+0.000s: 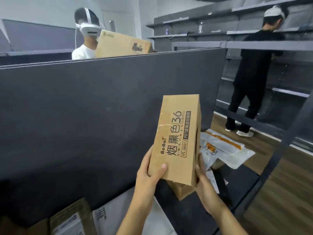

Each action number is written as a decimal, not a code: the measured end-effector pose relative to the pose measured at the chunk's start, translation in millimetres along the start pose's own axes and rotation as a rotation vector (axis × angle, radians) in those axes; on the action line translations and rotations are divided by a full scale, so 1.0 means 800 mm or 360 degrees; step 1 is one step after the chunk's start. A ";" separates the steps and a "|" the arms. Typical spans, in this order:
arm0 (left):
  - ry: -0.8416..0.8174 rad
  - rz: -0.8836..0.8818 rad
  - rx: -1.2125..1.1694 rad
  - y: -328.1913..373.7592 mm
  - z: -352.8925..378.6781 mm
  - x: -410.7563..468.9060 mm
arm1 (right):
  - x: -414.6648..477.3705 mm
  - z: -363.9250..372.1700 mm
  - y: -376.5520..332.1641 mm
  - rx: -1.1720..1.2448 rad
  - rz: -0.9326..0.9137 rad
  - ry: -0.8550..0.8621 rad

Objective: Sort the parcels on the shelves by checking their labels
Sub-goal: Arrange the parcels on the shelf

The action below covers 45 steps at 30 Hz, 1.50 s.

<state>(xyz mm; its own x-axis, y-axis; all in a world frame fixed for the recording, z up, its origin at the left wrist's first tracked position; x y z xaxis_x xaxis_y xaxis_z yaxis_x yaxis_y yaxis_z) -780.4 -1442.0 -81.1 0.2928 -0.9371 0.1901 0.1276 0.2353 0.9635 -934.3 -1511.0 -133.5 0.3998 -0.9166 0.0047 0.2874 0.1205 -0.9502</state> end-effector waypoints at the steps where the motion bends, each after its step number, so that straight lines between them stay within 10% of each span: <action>1: -0.0002 0.0048 -0.0011 0.009 -0.001 -0.005 | -0.004 0.008 -0.007 0.0161 -0.0025 -0.0009; 9: -0.0063 0.0248 0.0190 0.039 0.007 -0.030 | -0.032 0.054 -0.025 0.0391 0.0088 -0.0203; 21: -0.0018 -0.0302 0.0407 0.025 -0.027 -0.017 | -0.054 0.033 -0.032 0.0809 0.0124 -0.0296; 28: 0.0130 -0.0008 0.0484 0.029 -0.042 -0.029 | -0.041 0.007 -0.050 -0.0126 0.0094 0.0059; 34: -0.0003 0.0186 0.0615 0.054 -0.041 -0.019 | -0.051 0.035 -0.058 -0.0309 0.0022 -0.0178; 45: 0.0101 0.0081 0.0274 0.078 -0.059 -0.018 | -0.081 0.069 -0.021 0.0244 -0.0147 -0.0015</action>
<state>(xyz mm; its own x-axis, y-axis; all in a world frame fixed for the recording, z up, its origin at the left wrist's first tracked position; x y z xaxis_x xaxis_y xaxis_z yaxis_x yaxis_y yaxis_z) -731.7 -1401.5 -32.7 0.3547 -0.9056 0.2325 -0.0516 0.2294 0.9720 -916.6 -1432.7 -100.8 0.3737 -0.9228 0.0935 0.4523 0.0933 -0.8870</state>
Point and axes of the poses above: each hand's wrist, its own x-axis towards the middle knuckle, its own z-axis out of the palm, y = z × x, the point moved 5 cm from there along x, towards the middle knuckle, and after that the axes turned 1 degree about z, right-handed, at the moved point
